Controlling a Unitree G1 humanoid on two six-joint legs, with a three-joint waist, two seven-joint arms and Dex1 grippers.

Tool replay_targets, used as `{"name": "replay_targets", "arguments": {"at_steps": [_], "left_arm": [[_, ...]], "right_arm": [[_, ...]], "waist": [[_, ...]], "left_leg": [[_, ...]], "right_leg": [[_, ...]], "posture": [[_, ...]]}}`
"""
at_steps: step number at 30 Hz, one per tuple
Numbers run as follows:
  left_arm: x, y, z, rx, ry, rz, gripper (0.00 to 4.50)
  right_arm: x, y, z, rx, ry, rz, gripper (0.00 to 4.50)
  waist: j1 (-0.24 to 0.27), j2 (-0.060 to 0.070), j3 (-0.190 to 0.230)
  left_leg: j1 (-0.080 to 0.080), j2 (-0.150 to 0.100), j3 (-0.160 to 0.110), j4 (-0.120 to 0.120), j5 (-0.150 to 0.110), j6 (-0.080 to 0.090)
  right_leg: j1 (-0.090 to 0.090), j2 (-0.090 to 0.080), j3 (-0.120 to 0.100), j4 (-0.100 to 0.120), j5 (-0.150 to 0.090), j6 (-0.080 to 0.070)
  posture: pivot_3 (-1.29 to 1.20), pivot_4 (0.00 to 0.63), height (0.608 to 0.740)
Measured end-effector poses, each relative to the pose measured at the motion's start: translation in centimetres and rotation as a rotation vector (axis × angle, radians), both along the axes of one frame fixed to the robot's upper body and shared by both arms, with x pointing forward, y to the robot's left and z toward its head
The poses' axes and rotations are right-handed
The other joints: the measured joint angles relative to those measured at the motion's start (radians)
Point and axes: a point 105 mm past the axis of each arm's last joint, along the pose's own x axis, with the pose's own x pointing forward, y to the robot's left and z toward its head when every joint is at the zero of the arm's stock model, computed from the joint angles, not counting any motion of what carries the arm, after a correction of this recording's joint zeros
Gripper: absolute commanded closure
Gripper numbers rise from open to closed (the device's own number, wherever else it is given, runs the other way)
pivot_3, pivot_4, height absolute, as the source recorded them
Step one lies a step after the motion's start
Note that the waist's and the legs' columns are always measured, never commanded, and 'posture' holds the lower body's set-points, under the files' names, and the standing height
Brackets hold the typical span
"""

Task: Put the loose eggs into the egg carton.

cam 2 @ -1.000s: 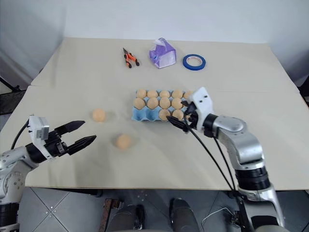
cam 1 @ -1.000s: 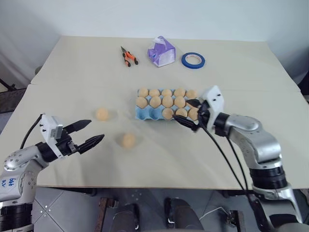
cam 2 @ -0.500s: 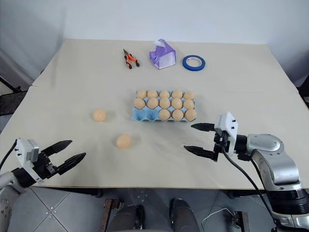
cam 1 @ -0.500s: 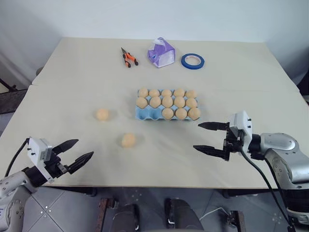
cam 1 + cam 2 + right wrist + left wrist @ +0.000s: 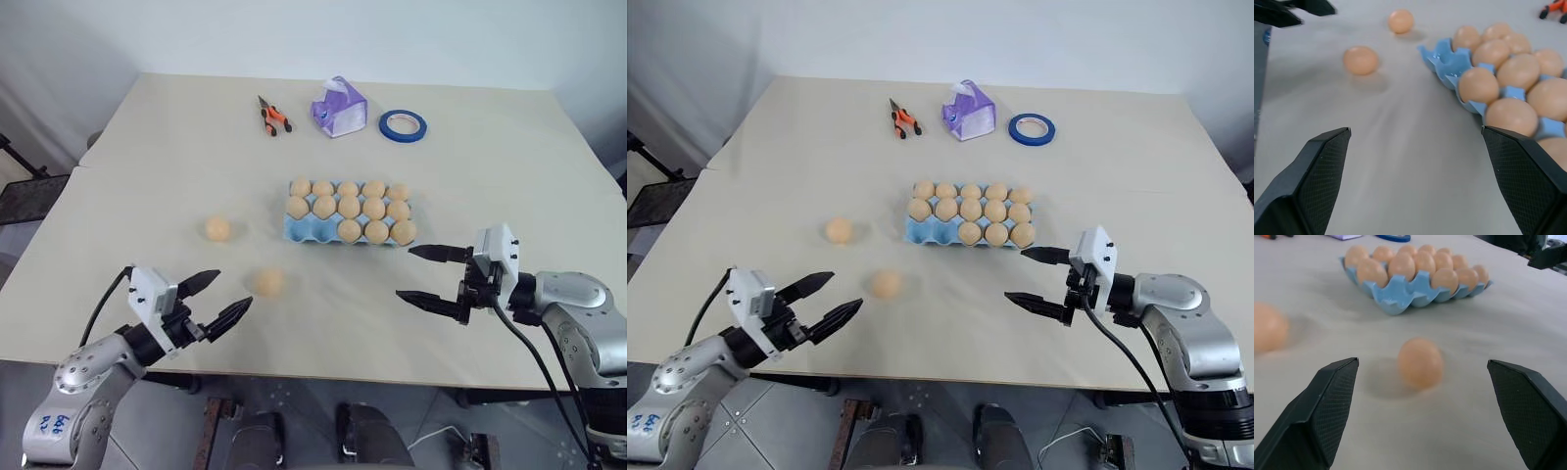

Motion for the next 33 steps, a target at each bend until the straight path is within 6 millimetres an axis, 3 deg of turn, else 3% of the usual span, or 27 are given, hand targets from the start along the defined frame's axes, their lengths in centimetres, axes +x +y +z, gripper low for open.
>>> {"name": "replay_targets", "arguments": {"at_steps": [4, 9, 14, 17, 23, 28, 33], "left_arm": [[2.4, -1.8, 0.4, 0.018, -0.034, 0.005, 0.0], [4.2, -3.3, -2.7, 0.066, 0.063, -0.02, 0.0], [4.7, -4.5, -4.0, 0.126, 0.096, -0.06, 0.0], [5.1, -4.6, -4.5, 0.178, 0.096, -0.065, 0.65], [5.6, -4.6, -4.5, 0.208, 0.086, -0.053, 2.47], [5.8, -5.6, -4.2, 0.16, 0.13, -0.057, 2.71], [6.3, -8.7, -1.2, 0.039, 0.105, -0.104, 2.71]], "right_arm": [[-0.4, 0.1, -0.2, 0.004, 0.006, -0.02, 0.03], [-0.6, 0.0, -0.6, 0.002, 0.011, -0.053, 0.03], [-0.9, 0.1, -0.7, 0.001, 0.004, -0.071, 0.03], [-1.0, 0.0, -0.9, 0.0, 0.007, -0.085, 0.0], [-1.0, 0.1, -0.8, 0.0, 0.0, -0.095, 0.0], [-1.0, -0.2, -0.6, 0.004, -0.008, -0.109, 0.0], [-1.0, -0.4, -0.4, 0.011, -0.012, -0.117, 0.0]], "waist": [[0.001, 0.0, 0.0], [-0.002, 0.0, 0.0], [0.001, 0.0, 0.0], [0.001, 0.0, 0.0], [0.001, 0.0, 0.0], [0.001, 0.0, 0.0], [0.007, 0.0, 0.0]], "left_leg": [[0.0, 0.0, 0.0, 0.001, 0.0, 0.0], [0.0, 0.0, 0.001, 0.003, 0.0, 0.001], [0.0, 0.0, 0.0, 0.007, 0.0, 0.001], [-0.001, 0.0, 0.0, 0.01, 0.0, 0.001], [0.0, 0.0, 0.0, 0.011, 0.0, 0.002], [-0.001, 0.0, 0.0, 0.011, 0.0, 0.002], [-0.001, 0.0, 0.0, 0.012, 0.0, 0.002]], "right_leg": [[0.0, 0.001, 0.0, 0.002, 0.0, 0.001], [0.0, 0.001, 0.0, 0.003, 0.0, 0.001], [0.001, 0.001, 0.0, 0.005, 0.0, 0.001], [0.001, 0.001, 0.0, 0.006, 0.001, 0.001], [0.001, 0.0, 0.001, 0.008, 0.001, 0.001], [0.001, 0.0, 0.001, 0.008, 0.001, 0.001], [0.001, 0.0, 0.001, 0.008, 0.001, 0.002]], "posture": [[0.0, 0.15, 0.74], [0.0, 0.15, 0.74], [0.0, 0.15, 0.74], [0.0, 0.15, 0.74], [0.0, 0.15, 0.74], [0.0, 0.15, 0.74], [0.0, 0.15, 0.74]]}}
